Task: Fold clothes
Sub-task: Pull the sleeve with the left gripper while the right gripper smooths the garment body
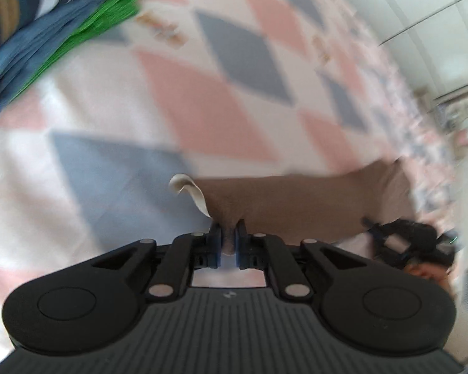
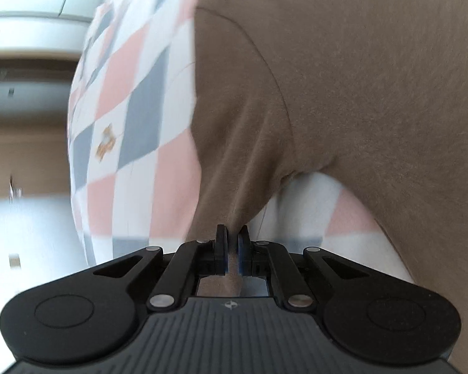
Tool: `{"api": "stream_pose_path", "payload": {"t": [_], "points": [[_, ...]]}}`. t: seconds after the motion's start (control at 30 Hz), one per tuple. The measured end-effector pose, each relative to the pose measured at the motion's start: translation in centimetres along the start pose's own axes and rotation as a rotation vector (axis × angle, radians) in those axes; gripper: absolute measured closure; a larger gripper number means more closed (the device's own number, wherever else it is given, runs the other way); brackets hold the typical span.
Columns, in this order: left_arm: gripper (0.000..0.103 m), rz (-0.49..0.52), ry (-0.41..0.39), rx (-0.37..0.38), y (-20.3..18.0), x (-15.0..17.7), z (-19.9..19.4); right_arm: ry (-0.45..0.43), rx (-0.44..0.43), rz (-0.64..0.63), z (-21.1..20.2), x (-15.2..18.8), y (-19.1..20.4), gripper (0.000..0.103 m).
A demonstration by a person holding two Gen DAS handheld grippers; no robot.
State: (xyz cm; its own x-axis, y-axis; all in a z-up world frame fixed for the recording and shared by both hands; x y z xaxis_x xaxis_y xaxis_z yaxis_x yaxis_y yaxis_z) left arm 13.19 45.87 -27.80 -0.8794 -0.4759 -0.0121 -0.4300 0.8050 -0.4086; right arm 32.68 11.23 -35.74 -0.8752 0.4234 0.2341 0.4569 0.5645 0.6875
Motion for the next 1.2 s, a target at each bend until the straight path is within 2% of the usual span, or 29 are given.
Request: {"api": "stream_pose_path", "payload": {"t": [0.07,0.1,0.13,0.2,0.23,0.3,0.37,0.43,0.47,0.53,0.6,0.7,0.77,0.93,1.03,1.13,1.2], "points": [[0.091,0.016,0.074,-0.110,0.9,1.4,3.1,0.042,0.048,-0.010,-0.1,0.6,-0.9,0.097],[0.090,0.018,0.096,-0.142,1.3,2.0,4.2,0.065,0.094,-0.031,0.4,0.8,-1.5,0.088],[0.089,0.013,0.089,-0.151,1.4,2.1,4.6,0.074,0.115,-0.038,0.7,1.0,-1.9,0.074],[0.085,-0.024,0.063,-0.156,1.6,2.0,4.2,0.072,0.126,-0.034,1.3,1.6,-2.3,0.065],[0.084,-0.042,0.050,-0.184,1.9,1.9,3.8,0.080,0.126,-0.051,1.6,2.2,-2.0,0.060],[0.084,-0.060,0.038,-0.297,2.8,1.9,3.0,0.107,0.119,-0.109,2.2,3.8,-1.0,0.058],[0.085,-0.066,0.036,-0.421,3.7,1.9,2.2,0.167,0.163,-0.201,3.5,6.0,-0.7,0.058],[0.086,-0.046,0.045,-0.474,3.4,2.0,1.0,0.230,0.215,-0.302,5.0,8.3,-0.8,0.059],[0.086,-0.012,0.035,-0.473,2.4,2.1,0.3,0.243,0.228,-0.345,5.2,9.1,-0.6,0.058],[0.086,0.081,0.006,-0.446,-1.2,2.0,-0.8,0.266,0.231,-0.411,4.8,10.6,-0.2,0.055],[0.083,0.185,-0.002,-0.376,-6.2,2.1,-0.6,0.277,0.207,-0.438,3.2,11.5,-0.3,0.055],[0.079,0.360,0.025,-0.240,-15.8,3.5,2.0,0.203,0.206,-0.465,-1.3,10.9,-1.6,0.055],[0.076,0.481,0.068,-0.165,-22.5,5.7,4.8,0.137,0.217,-0.430,-5.5,9.7,-3.8,0.055],[0.076,0.739,0.192,-0.007,-38.8,13.6,12.1,-0.101,0.267,-0.221,-19.7,5.9,-14.4,0.055],[0.074,0.871,0.221,0.039,-47.2,19.2,15.8,-0.252,0.292,-0.100,-28.9,3.6,-21.1,0.055],[0.073,0.912,0.243,0.052,-53.2,24.1,19.0,-0.389,0.297,-0.002,-38.6,0.8,-27.9,0.055],[0.072,0.911,0.260,0.048,-56.4,26.8,21.3,-0.457,0.324,0.016,-44.9,-1.8,-32.0,0.056]]}}
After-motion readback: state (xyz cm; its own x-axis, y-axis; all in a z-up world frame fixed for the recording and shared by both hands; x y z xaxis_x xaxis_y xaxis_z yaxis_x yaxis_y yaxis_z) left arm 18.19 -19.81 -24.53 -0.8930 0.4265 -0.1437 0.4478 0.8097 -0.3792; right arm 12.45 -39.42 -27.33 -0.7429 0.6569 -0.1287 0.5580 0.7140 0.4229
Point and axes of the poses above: each gripper's, at about its wrist camera, not at the fingertips, and z roughly the way its jaws point, y to its left, x to its underside, the point moved 9 cm from there along z, roughly the way its jaws point, and after that the axes turned 12 degrees about y, right-handed, at the moved point
